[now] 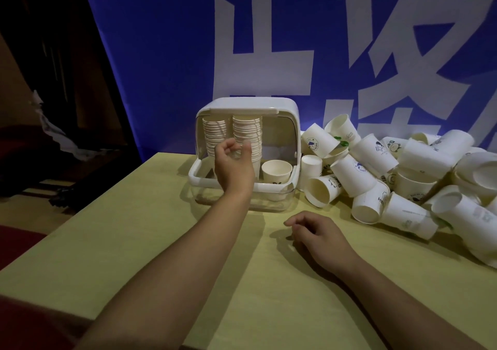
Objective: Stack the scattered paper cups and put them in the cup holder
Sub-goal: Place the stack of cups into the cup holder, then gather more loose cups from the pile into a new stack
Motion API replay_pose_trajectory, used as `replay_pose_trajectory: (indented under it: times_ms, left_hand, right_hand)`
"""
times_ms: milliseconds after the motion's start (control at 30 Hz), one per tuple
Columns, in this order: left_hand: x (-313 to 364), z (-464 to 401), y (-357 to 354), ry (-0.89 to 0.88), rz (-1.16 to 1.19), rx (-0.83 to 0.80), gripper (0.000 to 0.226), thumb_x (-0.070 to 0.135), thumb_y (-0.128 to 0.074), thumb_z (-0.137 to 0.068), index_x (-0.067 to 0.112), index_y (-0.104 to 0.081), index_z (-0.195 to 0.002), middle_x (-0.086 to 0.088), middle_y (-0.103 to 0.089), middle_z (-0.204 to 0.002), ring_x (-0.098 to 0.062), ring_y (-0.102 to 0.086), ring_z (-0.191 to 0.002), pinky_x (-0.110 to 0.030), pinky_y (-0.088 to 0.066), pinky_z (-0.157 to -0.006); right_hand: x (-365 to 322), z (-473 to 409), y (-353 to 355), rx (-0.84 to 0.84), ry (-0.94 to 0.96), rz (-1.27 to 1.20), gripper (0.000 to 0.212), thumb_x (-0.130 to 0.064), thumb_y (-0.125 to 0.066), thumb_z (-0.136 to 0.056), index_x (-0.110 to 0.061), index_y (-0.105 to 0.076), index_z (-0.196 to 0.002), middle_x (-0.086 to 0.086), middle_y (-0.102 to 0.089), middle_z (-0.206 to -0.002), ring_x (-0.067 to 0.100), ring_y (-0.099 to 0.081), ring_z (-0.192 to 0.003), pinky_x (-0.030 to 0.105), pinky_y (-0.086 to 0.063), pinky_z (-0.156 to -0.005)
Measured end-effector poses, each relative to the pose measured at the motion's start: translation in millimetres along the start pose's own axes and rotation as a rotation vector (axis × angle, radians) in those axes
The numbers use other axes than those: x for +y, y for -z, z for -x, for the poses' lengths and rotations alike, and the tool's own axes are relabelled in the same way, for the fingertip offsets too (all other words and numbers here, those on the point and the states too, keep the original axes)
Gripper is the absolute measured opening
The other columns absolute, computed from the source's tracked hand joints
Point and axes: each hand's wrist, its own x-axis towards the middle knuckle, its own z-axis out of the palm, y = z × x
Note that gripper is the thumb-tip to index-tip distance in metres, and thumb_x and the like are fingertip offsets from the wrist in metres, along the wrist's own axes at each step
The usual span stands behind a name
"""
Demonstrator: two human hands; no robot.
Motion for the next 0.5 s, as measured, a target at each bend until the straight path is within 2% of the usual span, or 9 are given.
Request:
replay_pose_trajectory:
  times_ms: [67, 133, 200, 300, 367, 500]
  left_hand:
    - [-8, 21, 5, -0.005, 0.075, -0.080, 0.019, 0.029, -0.071, -0.089, 0.036, -0.058, -0.100, 0.007, -0.066, -0.105, -0.022, -0.065, -0.102, -0.046, -0.055, -0.093]
    - [-18, 45, 11, 0.007, 0.096, -0.221, 0.015, 0.029, -0.069, -0.090, 0.036, -0.060, -0.100, 0.000, -0.068, -0.107, -0.021, -0.067, -0.092, -0.037, -0.058, -0.077]
    - [-27, 67, 15, 0.034, 0.090, -0.430, 0.011, 0.022, -0.066, -0.095, 0.031, -0.062, -0.100, 0.000, -0.067, -0.100, -0.010, -0.061, -0.072, -0.025, -0.050, -0.061]
    - [-31, 102, 14, 0.020, -0.012, -0.808, 0.011, 0.018, -0.067, -0.096, 0.028, -0.065, -0.098, 0.006, -0.066, -0.090, -0.005, -0.057, -0.063, -0.023, -0.045, -0.058]
    - [-28, 129, 8, -0.002, -0.052, -1.013, 0.013, 0.019, -0.068, -0.095, 0.032, -0.067, -0.096, 0.010, -0.067, -0.089, -0.006, -0.057, -0.065, -0.020, -0.045, -0.057]
    - [-17, 178, -16, -0.113, -0.141, -1.312, 0.013, 0.020, -0.069, -0.094, 0.033, -0.068, -0.096, 0.014, -0.067, -0.089, -0.007, -0.059, -0.068, -0.020, -0.050, -0.059]
  right_hand:
    - [-4, 0, 0, 0.005, -0.024, -0.015, 0.021, -0.007, -0.054, -0.098, -0.018, -0.071, -0.095, -0.008, -0.066, -0.066, 0.013, -0.064, -0.066, 0.028, -0.052, -0.069]
    - [-10, 6, 5, 0.001, -0.052, -0.023, 0.020, -0.007, -0.054, -0.098, -0.017, -0.071, -0.098, -0.003, -0.068, -0.072, 0.016, -0.067, -0.068, 0.032, -0.053, -0.069]
    - [-15, 24, 18, 0.031, -0.081, -0.029, 0.019, -0.007, -0.053, -0.100, -0.014, -0.070, -0.102, 0.004, -0.068, -0.081, 0.008, -0.066, -0.063, 0.022, -0.050, -0.062]
    - [-16, 66, 49, 0.117, -0.121, -0.035, 0.018, -0.004, -0.054, -0.100, -0.007, -0.070, -0.105, 0.005, -0.066, -0.082, 0.005, -0.062, -0.060, 0.017, -0.048, -0.056]
    - [-11, 96, 72, 0.190, -0.162, -0.031, 0.018, -0.003, -0.055, -0.098, -0.009, -0.071, -0.102, 0.003, -0.066, -0.079, 0.007, -0.060, -0.060, 0.020, -0.048, -0.056]
    - [3, 148, 116, 0.355, -0.238, -0.007, 0.021, -0.005, -0.055, -0.097, -0.016, -0.073, -0.098, 0.001, -0.068, -0.078, 0.014, -0.060, -0.068, 0.031, -0.050, -0.063]
